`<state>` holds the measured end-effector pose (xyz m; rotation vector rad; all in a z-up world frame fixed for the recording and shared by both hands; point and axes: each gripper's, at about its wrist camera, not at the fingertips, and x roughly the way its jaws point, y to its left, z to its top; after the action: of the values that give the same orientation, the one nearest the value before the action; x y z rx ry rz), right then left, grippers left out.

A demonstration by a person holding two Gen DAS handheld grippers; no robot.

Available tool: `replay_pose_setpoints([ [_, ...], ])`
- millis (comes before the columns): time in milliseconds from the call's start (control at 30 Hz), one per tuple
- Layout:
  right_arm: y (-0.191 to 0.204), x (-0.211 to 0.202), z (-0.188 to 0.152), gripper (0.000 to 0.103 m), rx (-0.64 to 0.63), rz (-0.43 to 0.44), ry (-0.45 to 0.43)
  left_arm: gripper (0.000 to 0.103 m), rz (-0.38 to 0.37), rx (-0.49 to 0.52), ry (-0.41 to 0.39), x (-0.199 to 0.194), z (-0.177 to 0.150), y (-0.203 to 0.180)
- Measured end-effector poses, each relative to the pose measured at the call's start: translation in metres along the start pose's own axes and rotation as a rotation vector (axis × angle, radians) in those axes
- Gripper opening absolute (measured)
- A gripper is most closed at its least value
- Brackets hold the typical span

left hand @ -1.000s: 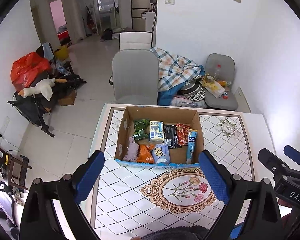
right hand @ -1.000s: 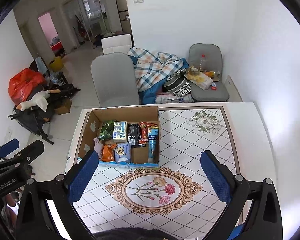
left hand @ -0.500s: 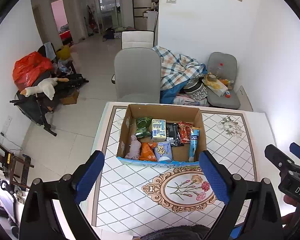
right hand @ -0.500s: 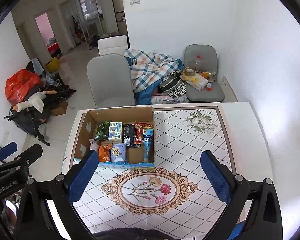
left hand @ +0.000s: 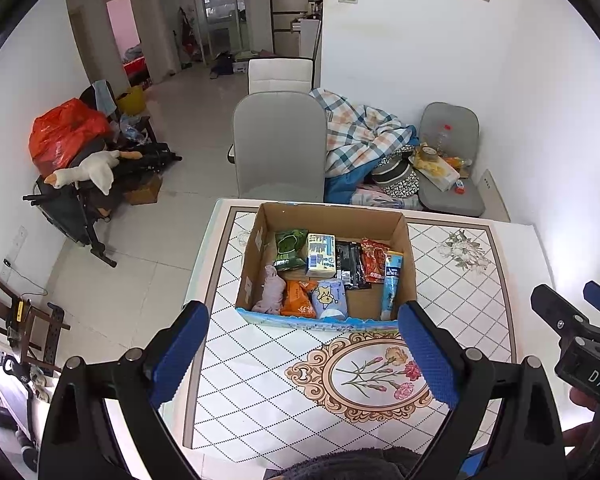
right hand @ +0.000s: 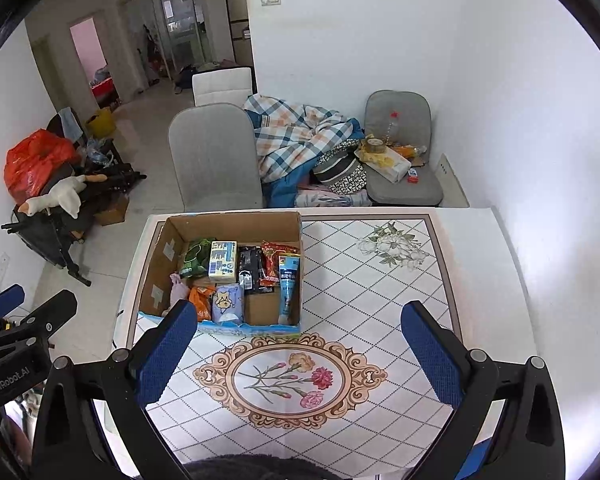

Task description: Organize soft objects

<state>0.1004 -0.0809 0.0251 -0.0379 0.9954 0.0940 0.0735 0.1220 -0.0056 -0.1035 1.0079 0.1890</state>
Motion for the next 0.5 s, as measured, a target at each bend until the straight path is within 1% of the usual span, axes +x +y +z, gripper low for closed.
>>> replay_pose_setpoints([
  [500,0.0013,-0.0003,0.0006,0.103,0.004,-0.002,-0.003,0.097,-0.003,-0.002,0.001,0.0011,-0.0014,0.002],
])
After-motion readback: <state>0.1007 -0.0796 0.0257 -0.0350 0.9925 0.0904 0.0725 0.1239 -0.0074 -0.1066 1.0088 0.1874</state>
